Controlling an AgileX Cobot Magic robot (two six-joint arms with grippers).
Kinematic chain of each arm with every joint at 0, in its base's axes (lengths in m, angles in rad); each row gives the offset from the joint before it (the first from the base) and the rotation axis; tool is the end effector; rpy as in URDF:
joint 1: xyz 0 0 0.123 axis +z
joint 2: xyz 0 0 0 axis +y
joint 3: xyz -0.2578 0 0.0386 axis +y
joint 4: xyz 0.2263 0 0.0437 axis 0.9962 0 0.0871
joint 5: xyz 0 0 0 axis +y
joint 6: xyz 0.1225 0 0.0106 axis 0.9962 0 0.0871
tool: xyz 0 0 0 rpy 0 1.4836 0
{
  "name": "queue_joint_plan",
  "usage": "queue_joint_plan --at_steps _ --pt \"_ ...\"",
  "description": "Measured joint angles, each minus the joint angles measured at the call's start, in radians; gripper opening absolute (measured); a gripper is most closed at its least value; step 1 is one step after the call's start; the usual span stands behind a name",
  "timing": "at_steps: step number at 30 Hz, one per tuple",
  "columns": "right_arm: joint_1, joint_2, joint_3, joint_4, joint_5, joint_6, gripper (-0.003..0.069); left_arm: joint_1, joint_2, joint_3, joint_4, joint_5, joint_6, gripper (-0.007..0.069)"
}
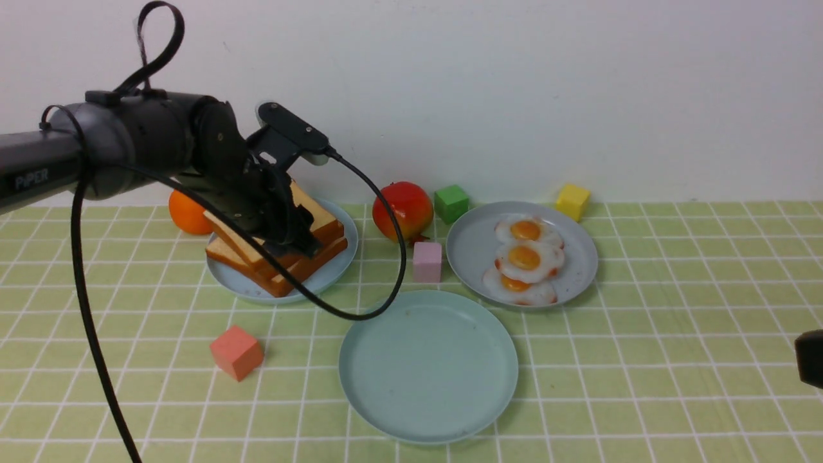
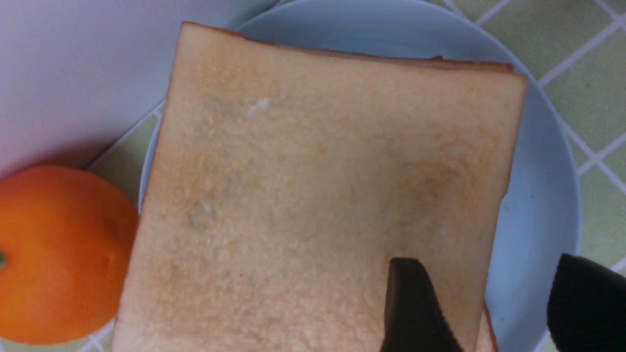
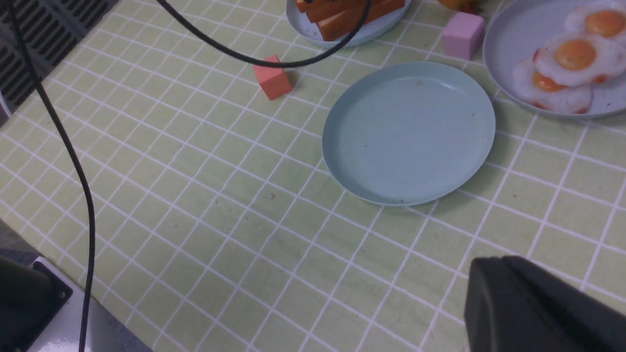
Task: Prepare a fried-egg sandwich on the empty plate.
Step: Use the left arm to grab a slice of bread
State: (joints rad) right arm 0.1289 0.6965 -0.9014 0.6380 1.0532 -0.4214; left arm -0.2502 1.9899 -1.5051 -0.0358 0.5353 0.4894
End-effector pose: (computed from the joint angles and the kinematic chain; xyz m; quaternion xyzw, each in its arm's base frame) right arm 0.1134 0.0789 0.3421 -0.2032 0.8495 0.2538 0.4154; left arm 0.4198 -0.1096 0.1772 0.3322 0.8895 0.0240 0.3129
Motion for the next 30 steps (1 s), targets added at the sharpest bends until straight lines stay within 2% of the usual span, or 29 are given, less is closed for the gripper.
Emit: queue_joint_plan --at_steps 11,16,20,23,30 --pt "0.0 0.0 0.0 0.002 -0.003 0.0 0.0037 0.0 0.05 -0.009 0.021 -0.022 0.017 0.0375" --pt "0.0 0.0 0.0 0.003 0.007 0.0 0.0041 0.0 0.057 -0.011 0.036 -0.027 0.019 0.0286" --pt "0.0 0.0 0.0 0.007 0.024 0.0 0.0046 0.001 0.057 -0.014 0.036 -0.027 0.024 0.0123" --pt "0.0 0.0 0.0 0.01 0.025 0.0 0.0048 0.001 0.055 -0.014 0.036 -0.027 0.024 0.0066" --pt "0.0 0.0 0.0 0.017 0.028 0.0 0.0055 0.001 0.034 -0.014 0.036 -0.008 0.024 0.0064"
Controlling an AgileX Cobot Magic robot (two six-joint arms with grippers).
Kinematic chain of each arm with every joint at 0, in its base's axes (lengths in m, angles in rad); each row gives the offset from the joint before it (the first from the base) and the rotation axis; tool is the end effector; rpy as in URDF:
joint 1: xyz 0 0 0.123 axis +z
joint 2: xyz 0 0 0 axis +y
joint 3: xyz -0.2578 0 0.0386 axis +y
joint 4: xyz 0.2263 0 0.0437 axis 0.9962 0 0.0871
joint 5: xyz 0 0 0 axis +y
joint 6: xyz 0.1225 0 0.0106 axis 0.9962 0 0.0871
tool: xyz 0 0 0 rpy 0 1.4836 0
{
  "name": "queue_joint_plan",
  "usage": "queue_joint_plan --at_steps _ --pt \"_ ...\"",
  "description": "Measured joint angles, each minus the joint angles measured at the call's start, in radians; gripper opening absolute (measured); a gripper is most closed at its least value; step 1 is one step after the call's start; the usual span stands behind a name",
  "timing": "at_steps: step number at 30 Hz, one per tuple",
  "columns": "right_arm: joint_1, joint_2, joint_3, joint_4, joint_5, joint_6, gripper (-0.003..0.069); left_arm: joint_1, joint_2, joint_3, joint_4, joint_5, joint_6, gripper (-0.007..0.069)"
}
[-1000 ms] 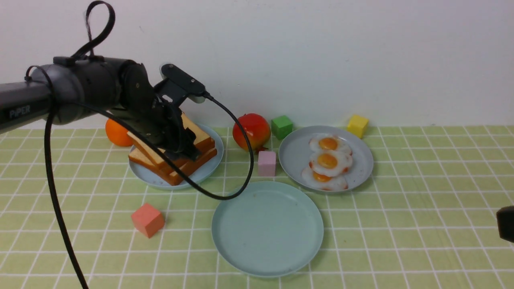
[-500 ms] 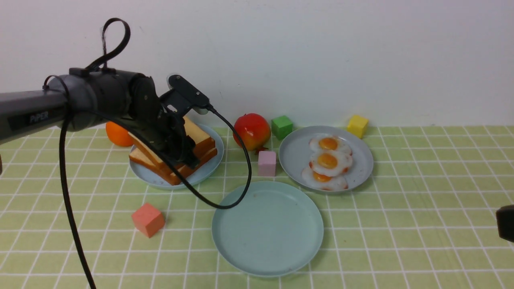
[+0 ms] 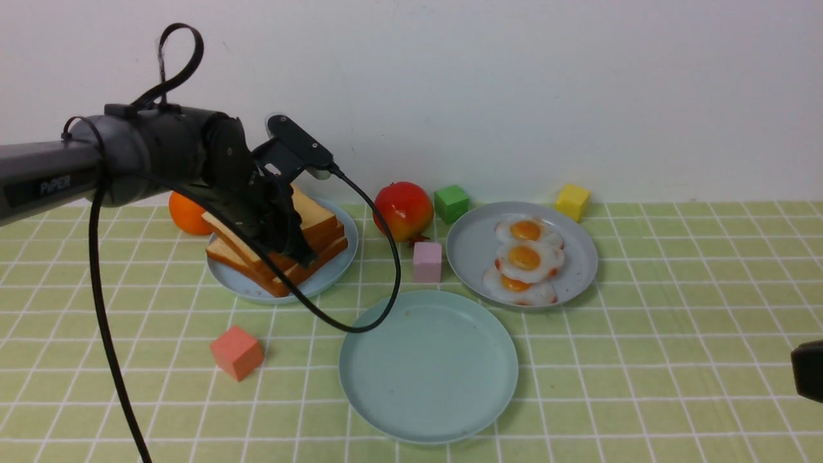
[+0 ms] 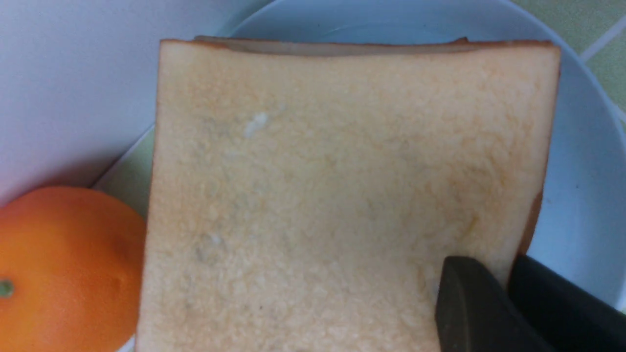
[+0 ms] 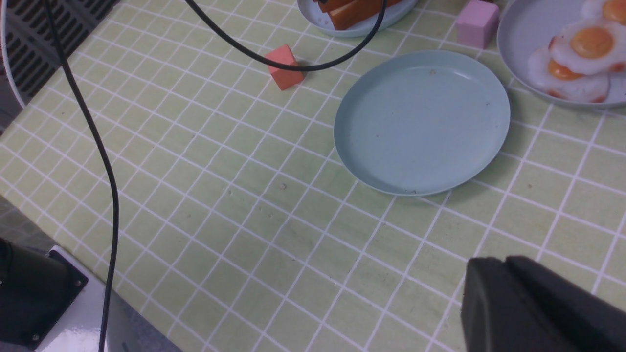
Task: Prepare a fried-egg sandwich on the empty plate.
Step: Use the left arm to grab a slice of bread, then use the left arm to put a slice of bread into the empty plate in the middle
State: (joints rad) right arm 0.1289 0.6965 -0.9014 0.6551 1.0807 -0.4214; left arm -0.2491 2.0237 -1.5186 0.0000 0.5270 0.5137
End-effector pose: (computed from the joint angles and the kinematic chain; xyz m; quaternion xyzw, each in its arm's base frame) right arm 0.1103 0.0810 0.3410 -0.2072 0.8511 0.2641 0.4037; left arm 0.4251 -0.1081 0.1669 0.3541 0.8831 0.0406 0.3052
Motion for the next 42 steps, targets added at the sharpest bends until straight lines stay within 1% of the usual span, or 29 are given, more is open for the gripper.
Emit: queue_joint_plan --at_steps 6,8,9,10,11,13,14,16,19,23,31,35,37,39,42 --pt "0.0 0.0 0.0 0.004 0.0 0.0 0.006 -0.015 -0.063 0.004 -0.013 0.046 -0.005 0.0064" --pt "0.0 0.0 0.0 -0.003 0.0 -0.009 0.0063 -0.056 -0.127 0.004 -0.016 0.102 -0.054 0.0059" --pt "0.0 0.0 0.0 -0.004 0.0 -0.01 0.0064 -0.056 -0.127 0.004 -0.016 0.102 -0.054 0.0059" --pt "0.0 0.0 0.0 -0.009 0.0 -0.013 0.0064 -0.086 -0.155 0.004 -0.018 0.121 -0.085 0.0054" --pt "0.0 0.0 0.0 -0.016 0.0 -0.018 0.0066 -0.137 -0.184 0.004 -0.023 0.154 -0.153 0.0045" --pt "0.0 -0.001 0.0 -0.021 0.002 -0.02 0.0068 -0.215 -0.199 0.004 -0.025 0.197 -0.221 0.0045" --pt "0.0 -0.002 0.0 -0.021 0.004 -0.02 0.0068 -0.223 -0.199 0.004 -0.025 0.205 -0.226 0.0045" --pt "0.0 -0.007 0.0 -0.036 0.012 -0.022 0.007 -0.319 -0.194 0.021 -0.024 0.231 -0.269 0.0045" --pt "0.0 -0.019 0.0 -0.051 0.016 -0.022 0.0074 -0.416 -0.167 0.043 -0.013 0.241 -0.289 0.0045" --pt "0.0 -0.038 0.0 -0.066 0.016 -0.023 0.0074 -0.493 -0.115 0.049 0.05 0.216 -0.301 0.0045" --pt "0.0 -0.048 0.0 -0.067 0.016 -0.023 0.0074 -0.502 -0.057 0.05 0.118 0.183 -0.336 0.0041" --pt "0.0 -0.048 0.0 -0.067 0.016 -0.023 0.0076 -0.502 -0.057 0.05 0.122 0.178 -0.337 0.0039" --pt "0.0 -0.048 0.0 -0.067 0.016 -0.023 0.0077 -0.502 -0.057 0.05 0.122 0.177 -0.337 0.006" --pt "0.0 -0.048 0.0 -0.067 0.016 -0.023 0.0078 -0.502 -0.057 0.05 0.122 0.177 -0.338 0.0104" --pt "0.0 -0.048 0.0 -0.067 0.016 -0.023 0.0081 -0.502 -0.057 0.05 0.115 0.184 -0.338 0.0207"
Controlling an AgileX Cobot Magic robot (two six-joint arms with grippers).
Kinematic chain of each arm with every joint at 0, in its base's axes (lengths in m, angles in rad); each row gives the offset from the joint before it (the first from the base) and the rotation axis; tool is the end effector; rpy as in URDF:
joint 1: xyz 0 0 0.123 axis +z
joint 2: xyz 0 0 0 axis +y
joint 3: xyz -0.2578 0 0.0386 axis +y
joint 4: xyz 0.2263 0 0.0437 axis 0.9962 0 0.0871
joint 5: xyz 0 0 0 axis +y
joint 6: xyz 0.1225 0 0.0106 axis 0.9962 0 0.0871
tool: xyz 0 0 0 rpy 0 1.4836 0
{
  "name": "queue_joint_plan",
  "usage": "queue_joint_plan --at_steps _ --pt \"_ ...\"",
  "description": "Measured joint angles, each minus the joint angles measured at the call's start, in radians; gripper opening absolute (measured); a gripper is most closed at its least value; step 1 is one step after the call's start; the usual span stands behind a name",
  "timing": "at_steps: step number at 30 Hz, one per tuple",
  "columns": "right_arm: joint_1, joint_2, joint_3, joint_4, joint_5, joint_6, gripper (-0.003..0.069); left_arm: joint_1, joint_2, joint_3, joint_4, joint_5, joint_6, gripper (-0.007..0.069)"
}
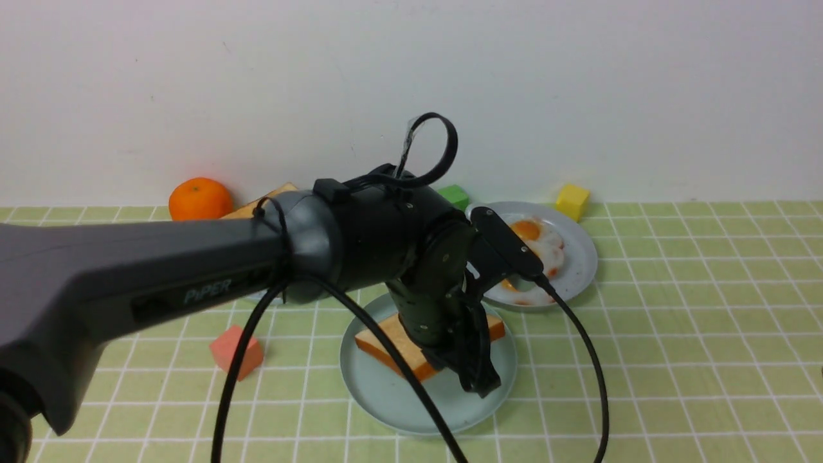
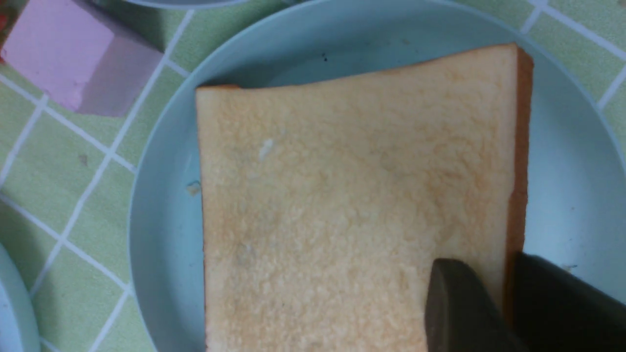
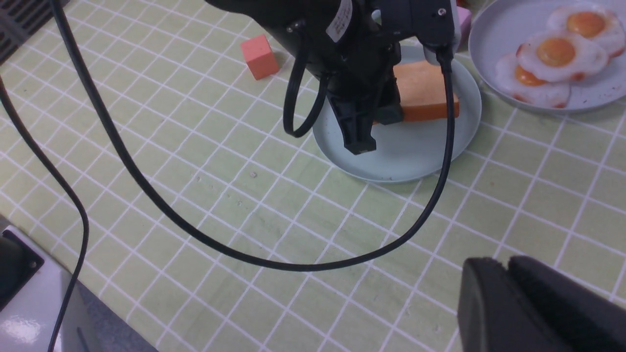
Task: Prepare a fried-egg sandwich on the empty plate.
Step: Use the left arm to put a slice of bread into the empty plate in the middle, then use the right arm to grab a fried egg
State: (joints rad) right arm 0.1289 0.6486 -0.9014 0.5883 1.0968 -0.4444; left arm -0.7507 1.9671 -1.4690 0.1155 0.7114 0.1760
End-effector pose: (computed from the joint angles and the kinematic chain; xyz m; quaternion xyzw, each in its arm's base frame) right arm 0.1005 0.0743 0.3412 -0.2299 0.8485 0.2262 0.4196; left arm 0.3048 -0.2717 0.1658 0.4657 0.8554 -0.0184 0.2261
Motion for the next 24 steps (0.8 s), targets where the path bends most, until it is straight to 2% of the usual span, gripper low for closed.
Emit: queue_joint_plan --at_steps 2,4,7,11,13,16,17,19,20,21,24 --pt "0.0 0.0 0.0 0.0 0.0 0.0 0.0083 0.0 0.0 0.0 -0.009 0.001 0.0 0.0254" --pt "0.0 0.0 0.0 0.0 0.0 0.006 0.009 0.0 0.0 0.0 -0.04 0.001 0.0 0.0349" --pt "0.0 0.002 0.0 -0.009 -0.024 0.055 0.011 0.0 -0.016 0.001 -0.098 0.014 0.0 0.0432" --pt "0.0 0.042 0.0 -0.045 -0.065 0.124 0.0148 0.0 -0.088 0.002 -0.136 0.043 -0.024 0.0431" --pt "0.0 0.101 0.0 -0.054 -0.089 0.165 0.0188 0.0 -0.178 0.002 -0.148 0.064 -0.068 0.0374" --pt "0.0 0.216 0.0 -0.043 -0.14 0.192 0.024 0.0 -0.33 0.001 -0.152 0.102 -0.131 0.0212" --pt "0.0 0.225 0.0 -0.041 -0.145 0.193 0.0246 0.0 -0.33 0.001 -0.152 0.104 -0.134 0.02" --pt "0.0 0.328 0.0 -0.01 -0.202 0.2 0.0272 0.0 -0.453 0.001 -0.153 0.127 -0.15 0.0046" --pt "0.0 0.379 -0.001 0.006 -0.227 0.202 0.0279 0.0 -0.502 0.006 -0.153 0.13 -0.15 0.0009" --pt "0.0 0.43 -0.006 0.019 -0.249 0.202 0.0282 0.0 -0.552 0.02 -0.155 0.13 -0.15 -0.0013" --pt "0.0 0.557 -0.036 0.044 -0.289 0.203 0.0286 0.0 -0.664 0.08 -0.167 0.12 -0.153 -0.0013"
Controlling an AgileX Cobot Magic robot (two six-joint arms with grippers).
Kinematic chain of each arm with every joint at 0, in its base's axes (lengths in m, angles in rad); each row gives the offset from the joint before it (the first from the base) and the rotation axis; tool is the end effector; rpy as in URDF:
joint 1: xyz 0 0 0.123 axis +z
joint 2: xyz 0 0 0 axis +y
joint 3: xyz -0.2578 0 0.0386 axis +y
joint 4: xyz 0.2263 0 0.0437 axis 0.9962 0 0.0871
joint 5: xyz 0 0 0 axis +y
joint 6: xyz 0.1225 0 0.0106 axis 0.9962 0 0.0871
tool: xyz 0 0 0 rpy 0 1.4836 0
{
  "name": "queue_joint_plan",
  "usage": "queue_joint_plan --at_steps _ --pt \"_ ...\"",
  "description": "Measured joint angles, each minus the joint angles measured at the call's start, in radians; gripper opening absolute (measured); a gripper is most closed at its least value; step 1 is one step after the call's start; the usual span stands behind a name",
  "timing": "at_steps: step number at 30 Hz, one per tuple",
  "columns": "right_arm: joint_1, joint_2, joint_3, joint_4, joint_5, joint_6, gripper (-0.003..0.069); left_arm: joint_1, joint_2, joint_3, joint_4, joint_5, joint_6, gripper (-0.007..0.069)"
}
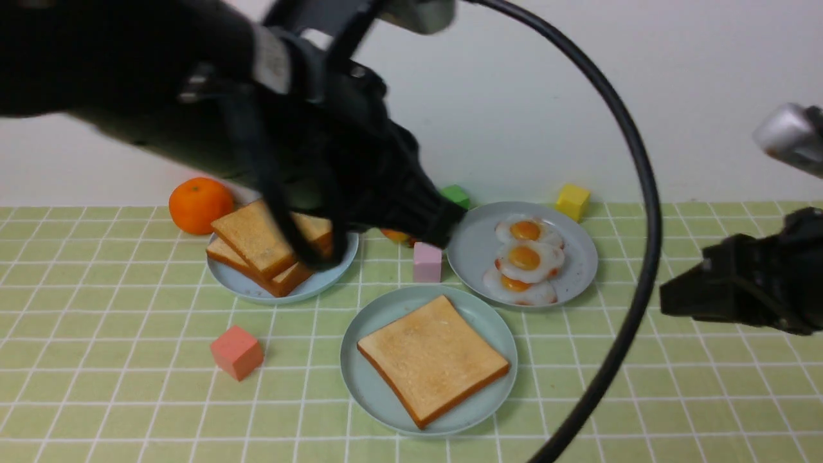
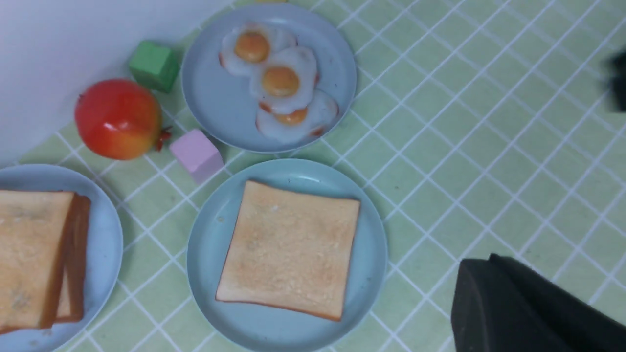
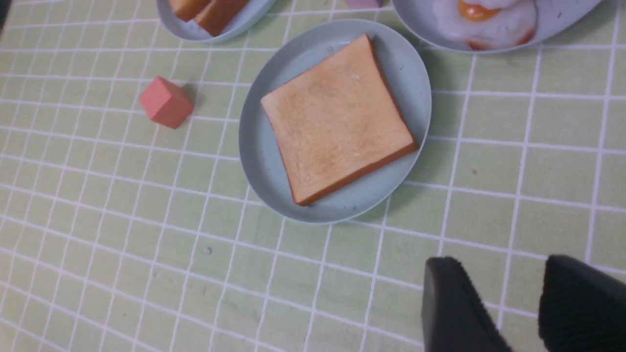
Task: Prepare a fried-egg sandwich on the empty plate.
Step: Use the right arm to grab a fried egg
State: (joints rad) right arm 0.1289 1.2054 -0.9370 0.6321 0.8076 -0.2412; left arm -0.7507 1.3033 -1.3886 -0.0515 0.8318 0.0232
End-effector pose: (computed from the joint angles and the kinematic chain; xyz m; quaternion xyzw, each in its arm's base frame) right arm 0.2355 0.0835 0.2738 -0.0286 0.9210 0.2611 0.2878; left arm 0.2074 -0.1998 0.3694 0.3321 0.8340 -0.1796 0.4024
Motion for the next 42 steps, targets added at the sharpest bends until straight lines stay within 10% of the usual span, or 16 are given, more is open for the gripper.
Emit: queue_joint_plan --at_steps 14,42 --pt "-0.036 0.659 -0.436 0.028 -0.024 0.085 0.0347 0.0 -0.699 0.64 -0.019 -0.352 0.018 -0.0013" --pt "-0.048 1.007 -0.727 0.065 -0.084 0.132 0.0398 0.0 -0.712 0.671 -0.023 -0.402 -0.058 -0.0013"
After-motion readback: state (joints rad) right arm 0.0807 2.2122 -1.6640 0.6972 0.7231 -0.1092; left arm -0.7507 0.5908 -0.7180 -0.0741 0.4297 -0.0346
